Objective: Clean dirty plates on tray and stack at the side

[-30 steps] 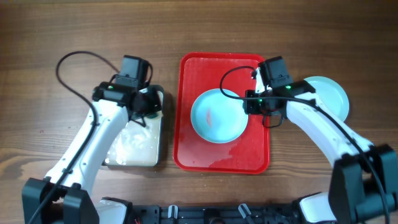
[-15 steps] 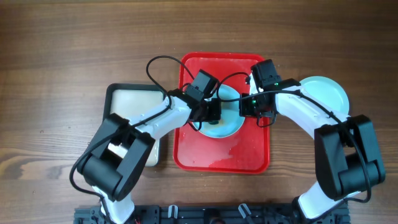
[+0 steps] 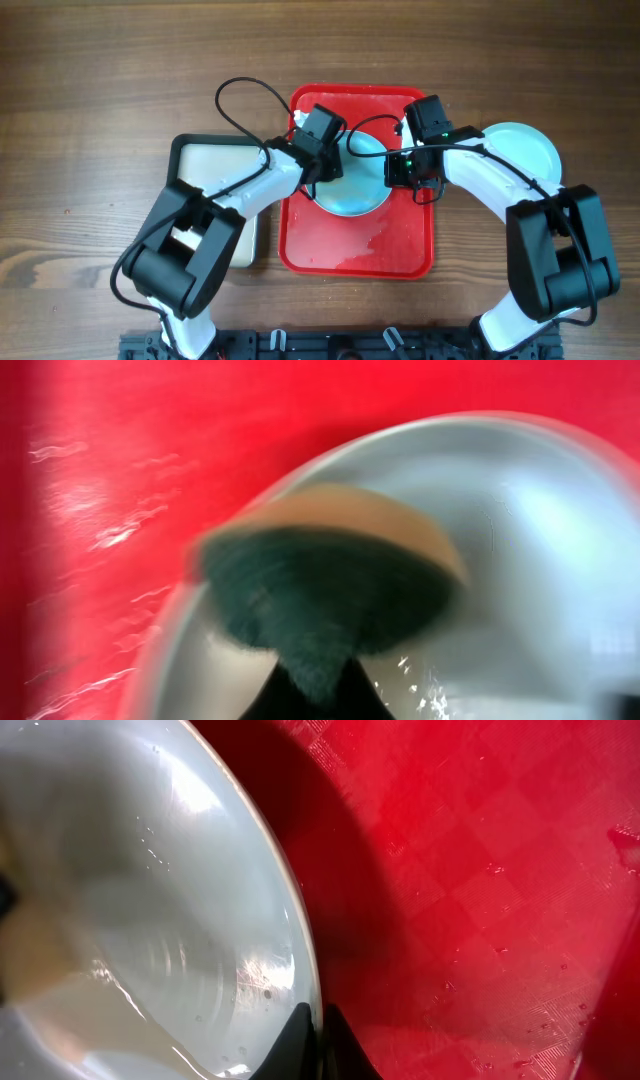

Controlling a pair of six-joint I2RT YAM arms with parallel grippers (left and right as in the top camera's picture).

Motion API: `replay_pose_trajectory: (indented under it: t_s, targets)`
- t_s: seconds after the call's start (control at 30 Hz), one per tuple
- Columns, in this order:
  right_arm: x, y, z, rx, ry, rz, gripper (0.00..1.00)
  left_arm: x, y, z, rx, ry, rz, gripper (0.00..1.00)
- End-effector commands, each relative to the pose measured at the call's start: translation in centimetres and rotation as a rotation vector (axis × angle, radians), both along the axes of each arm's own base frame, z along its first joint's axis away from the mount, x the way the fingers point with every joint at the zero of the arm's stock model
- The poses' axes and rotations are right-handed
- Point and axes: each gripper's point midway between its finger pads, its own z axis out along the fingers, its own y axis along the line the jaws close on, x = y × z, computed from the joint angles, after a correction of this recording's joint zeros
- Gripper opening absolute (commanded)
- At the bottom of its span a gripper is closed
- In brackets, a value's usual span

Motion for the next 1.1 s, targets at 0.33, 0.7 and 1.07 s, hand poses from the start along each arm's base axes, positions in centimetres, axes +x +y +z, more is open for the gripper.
replay_pose_trajectory:
  t_s: [0.33,0.7,1.07]
  targets:
    - [-0.8,-0.4,-1.0,-0.03,0.027,0.024,0.04,-0.3,5.5,-2.6,0.249,0.094,0.119,0.04]
    - [-0.8,-0.4,-1.0,-0.03,0.03,0.024,0.04,-2.4,1.5,4.3,-0.053,0.209,-0.015,0.04]
    - [0.5,0.0,-0.7,-0.012,-0.029,0.022,0.04,-5.3,20.9,6.4,0.336,0.214,0.39,0.04]
